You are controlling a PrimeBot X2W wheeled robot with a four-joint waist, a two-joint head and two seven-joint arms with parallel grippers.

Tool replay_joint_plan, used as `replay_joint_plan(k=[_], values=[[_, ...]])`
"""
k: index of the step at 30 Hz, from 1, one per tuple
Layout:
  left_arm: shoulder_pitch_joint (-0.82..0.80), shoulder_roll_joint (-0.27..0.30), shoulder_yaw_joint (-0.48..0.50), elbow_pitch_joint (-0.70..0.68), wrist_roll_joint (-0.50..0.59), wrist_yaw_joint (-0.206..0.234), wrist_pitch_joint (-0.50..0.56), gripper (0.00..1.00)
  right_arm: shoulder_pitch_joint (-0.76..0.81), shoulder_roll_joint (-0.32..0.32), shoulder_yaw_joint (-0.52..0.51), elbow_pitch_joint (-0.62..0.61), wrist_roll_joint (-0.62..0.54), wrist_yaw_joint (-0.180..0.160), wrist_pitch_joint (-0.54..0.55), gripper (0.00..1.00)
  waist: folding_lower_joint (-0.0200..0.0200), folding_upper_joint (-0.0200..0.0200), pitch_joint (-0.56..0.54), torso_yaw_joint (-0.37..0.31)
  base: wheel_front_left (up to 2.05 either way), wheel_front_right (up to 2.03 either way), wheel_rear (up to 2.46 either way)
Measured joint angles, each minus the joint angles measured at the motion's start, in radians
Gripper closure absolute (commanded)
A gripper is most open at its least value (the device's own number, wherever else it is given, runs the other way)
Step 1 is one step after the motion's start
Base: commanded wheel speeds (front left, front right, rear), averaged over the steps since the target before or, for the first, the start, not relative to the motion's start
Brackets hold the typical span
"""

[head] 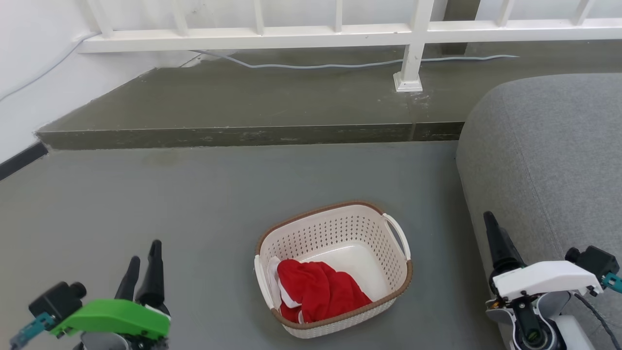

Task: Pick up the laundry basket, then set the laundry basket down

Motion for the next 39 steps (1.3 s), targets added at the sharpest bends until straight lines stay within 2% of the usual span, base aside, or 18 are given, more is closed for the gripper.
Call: replay_joint_plan(k=[19, 39], values=[[0.054, 0.006, -0.063, -0.055, 0.342, 0.071, -0.068, 0.0, 0.019, -0.005, 0.095, -0.023, -0.308, -0.051, -0.07, 0.0, 0.0, 0.0, -0.006, 0.002, 0.0, 0.0, 0.0], [0.078, 0.012, -0.124, -0.115, 0.626, 0.123, -0.141, 0.0, 0.019, -0.008, 0.171, -0.055, -0.6, -0.098, -0.139, 0.0, 0.0, 0.0, -0.004, 0.001, 0.0, 0.0, 0.0]])
